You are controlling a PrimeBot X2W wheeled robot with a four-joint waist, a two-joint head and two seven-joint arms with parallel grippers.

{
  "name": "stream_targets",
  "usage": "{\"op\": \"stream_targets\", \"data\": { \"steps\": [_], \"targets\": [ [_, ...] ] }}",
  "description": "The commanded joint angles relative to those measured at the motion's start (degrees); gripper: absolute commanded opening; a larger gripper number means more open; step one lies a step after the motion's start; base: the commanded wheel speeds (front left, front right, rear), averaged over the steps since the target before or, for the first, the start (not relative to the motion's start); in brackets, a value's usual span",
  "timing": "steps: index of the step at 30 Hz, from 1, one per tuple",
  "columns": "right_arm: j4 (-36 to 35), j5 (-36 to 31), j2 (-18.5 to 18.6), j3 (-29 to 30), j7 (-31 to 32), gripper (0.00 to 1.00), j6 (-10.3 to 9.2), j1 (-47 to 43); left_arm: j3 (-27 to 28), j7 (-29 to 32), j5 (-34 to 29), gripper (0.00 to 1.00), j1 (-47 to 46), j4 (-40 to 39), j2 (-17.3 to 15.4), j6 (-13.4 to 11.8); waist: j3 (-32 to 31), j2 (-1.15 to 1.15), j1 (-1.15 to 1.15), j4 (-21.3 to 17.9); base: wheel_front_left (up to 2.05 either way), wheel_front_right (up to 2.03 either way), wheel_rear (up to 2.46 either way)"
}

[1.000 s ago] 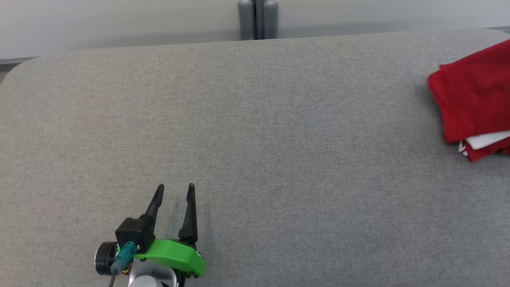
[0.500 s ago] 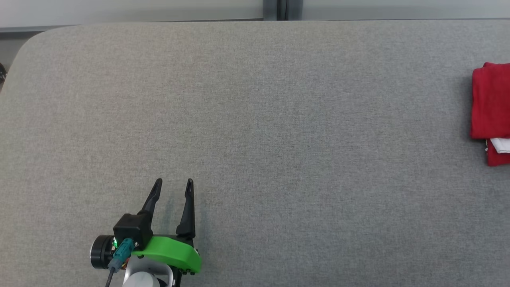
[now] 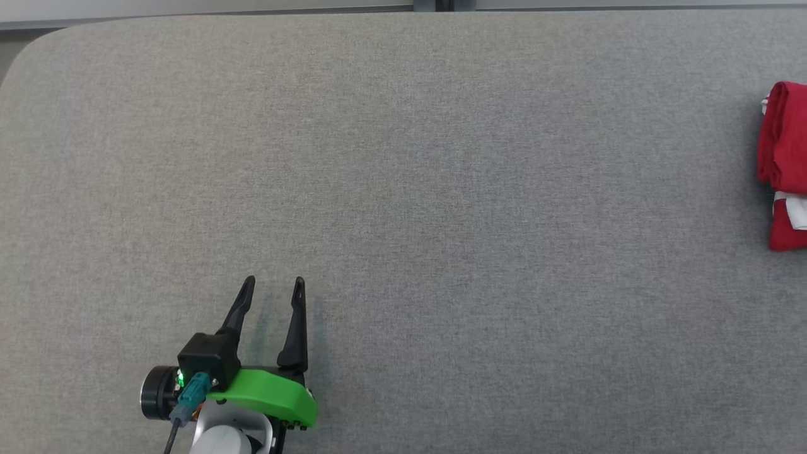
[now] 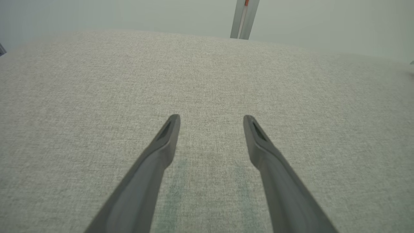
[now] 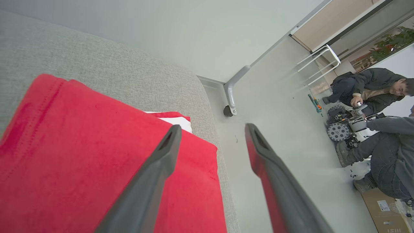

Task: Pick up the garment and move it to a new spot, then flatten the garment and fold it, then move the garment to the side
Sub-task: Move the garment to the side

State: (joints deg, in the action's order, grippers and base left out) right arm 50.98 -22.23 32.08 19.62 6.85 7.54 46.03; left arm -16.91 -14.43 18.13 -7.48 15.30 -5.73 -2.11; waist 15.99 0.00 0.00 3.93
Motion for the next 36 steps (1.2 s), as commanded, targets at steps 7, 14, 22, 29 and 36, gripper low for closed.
{"op": "stream_targets", "data": {
  "steps": [7, 14, 22, 29, 36],
  "targets": [
    [1.3, 2.5, -5.2, -3.7, -7.0, 1.00, -0.12, 1.0, 0.3, -0.2, 1.2, 1.00, -0.9, 0.6, 0.0, -0.4, -2.5, 0.00, 0.00, -1.9, 0.00, 0.00, 0.00],
    [3.2, 8.5, -10.6, -12.5, -14.8, 1.00, -0.12, 0.3, 2.1, -0.5, 2.9, 1.00, -1.1, 1.3, 0.3, -0.8, -6.7, 0.00, 0.00, -3.0, 0.00, 0.00, 0.00],
    [1.5, 18.3, -15.7, -20.0, -20.4, 1.00, -0.12, -6.5, 4.3, -0.8, 5.2, 1.00, 0.9, 4.8, 0.7, -1.0, -13.0, 0.00, 0.00, -3.3, 0.00, 0.00, 0.00],
    [-9.7, 23.0, -19.6, -18.8, -21.9, 1.00, -0.11, -19.2, 5.2, -0.7, 4.7, 1.00, 3.3, 7.2, 1.2, -1.8, -17.5, 0.00, 0.00, -2.8, 0.00, 0.00, 0.00],
    [-23.7, 22.8, -26.6, -15.8, -22.0, 1.00, -0.11, -32.7, 6.3, -0.7, 3.1, 1.00, 6.4, 5.9, 1.7, -1.8, -19.6, 0.00, 0.00, -2.5, 0.00, 0.00, 0.00]
  ]
}}
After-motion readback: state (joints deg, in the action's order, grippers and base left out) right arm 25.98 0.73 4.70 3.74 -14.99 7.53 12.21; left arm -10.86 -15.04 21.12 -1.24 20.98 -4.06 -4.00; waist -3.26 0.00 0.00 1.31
